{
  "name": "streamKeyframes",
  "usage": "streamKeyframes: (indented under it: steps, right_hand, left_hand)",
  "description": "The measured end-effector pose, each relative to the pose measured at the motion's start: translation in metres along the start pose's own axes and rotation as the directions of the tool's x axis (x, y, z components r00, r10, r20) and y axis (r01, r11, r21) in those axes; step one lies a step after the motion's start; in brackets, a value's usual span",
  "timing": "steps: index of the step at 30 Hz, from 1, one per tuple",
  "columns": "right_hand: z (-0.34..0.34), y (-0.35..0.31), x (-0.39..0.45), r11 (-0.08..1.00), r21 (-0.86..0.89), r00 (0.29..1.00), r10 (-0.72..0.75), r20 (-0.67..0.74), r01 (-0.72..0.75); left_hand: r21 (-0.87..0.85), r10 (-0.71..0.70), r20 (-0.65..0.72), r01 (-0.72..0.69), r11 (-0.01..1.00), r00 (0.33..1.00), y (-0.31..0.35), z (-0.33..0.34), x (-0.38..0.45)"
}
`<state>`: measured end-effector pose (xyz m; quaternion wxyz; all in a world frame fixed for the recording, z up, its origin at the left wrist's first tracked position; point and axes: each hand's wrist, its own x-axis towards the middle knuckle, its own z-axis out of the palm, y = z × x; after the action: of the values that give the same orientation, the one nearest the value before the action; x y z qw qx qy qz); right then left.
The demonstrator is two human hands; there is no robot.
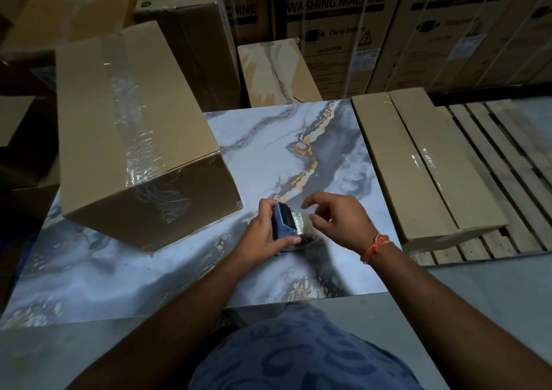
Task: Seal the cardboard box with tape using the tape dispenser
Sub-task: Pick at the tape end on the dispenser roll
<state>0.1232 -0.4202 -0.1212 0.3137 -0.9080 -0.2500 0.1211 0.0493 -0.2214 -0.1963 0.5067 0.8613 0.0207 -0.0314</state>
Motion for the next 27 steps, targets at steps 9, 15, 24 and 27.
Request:
streamKeyframes:
  steps: [9,15,24,27]
  right_hand:
    - [-0.007,-0.002,0.008,0.999,-0.019,0.995,0.028,0.098,-0.027]
    - [-0.01,0.0,0.008,0.999,-0.042,0.995,0.035,0.098,-0.031]
    - [-0.01,0.004,0.01,0.993,0.08,0.993,0.082,0.088,-0.09]
    - [-0.006,0.005,0.01,0.987,0.131,0.991,0.081,0.102,-0.094]
  left_hand:
    - [0.081,0.007,0.004,-0.008,0.997,1.0,0.003,0.007,-0.002]
    - [0.203,0.053,0.042,-0.06,0.977,0.998,0.006,0.007,0.004]
    - [0.374,0.078,0.018,-0.079,0.924,0.997,0.005,-0.007,0.001]
    - [0.417,0.076,0.047,-0.089,0.904,0.996,0.002,-0.016,-0.001]
